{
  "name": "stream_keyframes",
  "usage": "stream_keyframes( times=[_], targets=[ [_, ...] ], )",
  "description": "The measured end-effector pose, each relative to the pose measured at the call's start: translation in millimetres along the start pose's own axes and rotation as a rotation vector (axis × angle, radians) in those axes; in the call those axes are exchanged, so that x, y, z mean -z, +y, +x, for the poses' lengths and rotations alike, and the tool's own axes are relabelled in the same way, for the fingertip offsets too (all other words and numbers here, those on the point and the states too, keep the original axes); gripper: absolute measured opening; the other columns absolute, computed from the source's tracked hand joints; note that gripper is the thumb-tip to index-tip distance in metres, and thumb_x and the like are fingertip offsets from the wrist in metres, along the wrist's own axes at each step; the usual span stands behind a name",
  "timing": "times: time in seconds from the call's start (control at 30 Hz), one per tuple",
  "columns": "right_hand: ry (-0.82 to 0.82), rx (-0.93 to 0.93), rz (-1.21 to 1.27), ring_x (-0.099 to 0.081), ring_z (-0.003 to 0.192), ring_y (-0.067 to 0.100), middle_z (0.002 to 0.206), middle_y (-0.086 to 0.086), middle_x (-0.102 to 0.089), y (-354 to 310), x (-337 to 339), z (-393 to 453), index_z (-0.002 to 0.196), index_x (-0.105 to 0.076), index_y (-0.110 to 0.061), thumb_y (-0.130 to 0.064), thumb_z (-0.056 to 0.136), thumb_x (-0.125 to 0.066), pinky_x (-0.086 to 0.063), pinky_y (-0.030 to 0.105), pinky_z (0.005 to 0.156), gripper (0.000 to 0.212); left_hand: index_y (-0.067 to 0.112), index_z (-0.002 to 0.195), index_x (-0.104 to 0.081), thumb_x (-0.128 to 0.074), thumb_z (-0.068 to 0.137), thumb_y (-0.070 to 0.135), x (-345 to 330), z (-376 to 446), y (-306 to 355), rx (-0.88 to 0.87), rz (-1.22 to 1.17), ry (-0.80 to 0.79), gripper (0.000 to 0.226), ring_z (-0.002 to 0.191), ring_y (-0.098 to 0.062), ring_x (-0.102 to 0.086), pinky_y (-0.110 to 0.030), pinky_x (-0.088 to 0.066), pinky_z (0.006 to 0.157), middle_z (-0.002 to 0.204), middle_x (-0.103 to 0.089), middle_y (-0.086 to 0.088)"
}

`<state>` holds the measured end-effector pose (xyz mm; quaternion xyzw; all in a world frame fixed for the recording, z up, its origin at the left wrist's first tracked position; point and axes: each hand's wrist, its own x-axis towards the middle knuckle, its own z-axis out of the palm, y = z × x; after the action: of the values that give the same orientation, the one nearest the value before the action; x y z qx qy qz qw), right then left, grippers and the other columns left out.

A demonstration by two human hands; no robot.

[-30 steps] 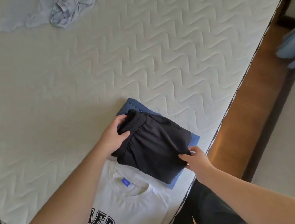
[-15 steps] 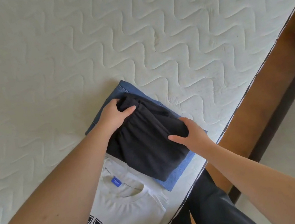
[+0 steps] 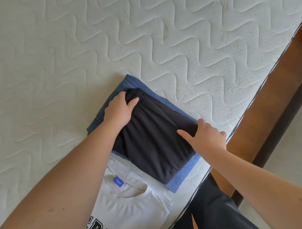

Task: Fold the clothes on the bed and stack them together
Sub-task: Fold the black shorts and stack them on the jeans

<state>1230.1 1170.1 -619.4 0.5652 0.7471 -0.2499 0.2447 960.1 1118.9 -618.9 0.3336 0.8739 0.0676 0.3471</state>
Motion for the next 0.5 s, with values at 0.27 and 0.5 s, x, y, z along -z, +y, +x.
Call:
stream_keyframes(
  times=[0.27,0.5],
  targets=[
    [0.395,0.509,0.087,-0.034,0.141,0.026,0.152,0.006,-0.039,-24.0,-6.1,-13.4,0.151,-0.032,-0.016,-0.052,0.099,-0.042,-0.024,0.045,0.117,0.064,0.008,0.135,-0.052,-0.044,0.101,0.016,-17.9,-66.6,-17.9,-0.501,0.125,0.685,0.035,0.128,-0.026,-0.051,-0.042,-0.041,0.107,0.135,-0.056,-0.009],
    [0.271,0.712,-0.210,-0.014,0.151,0.021,0.164,0.000,-0.014,-61.4,-28.8,24.6,0.157,-0.018,-0.021,-0.048,0.102,-0.029,-0.014,0.046,0.122,0.062,0.014,0.158,-0.016,-0.029,0.107,0.041,-89.0,-84.5,-59.7,-0.450,0.534,0.437,0.059,0.152,-0.024,-0.013,-0.046,-0.019,0.121,0.165,-0.013,-0.006]
  ],
)
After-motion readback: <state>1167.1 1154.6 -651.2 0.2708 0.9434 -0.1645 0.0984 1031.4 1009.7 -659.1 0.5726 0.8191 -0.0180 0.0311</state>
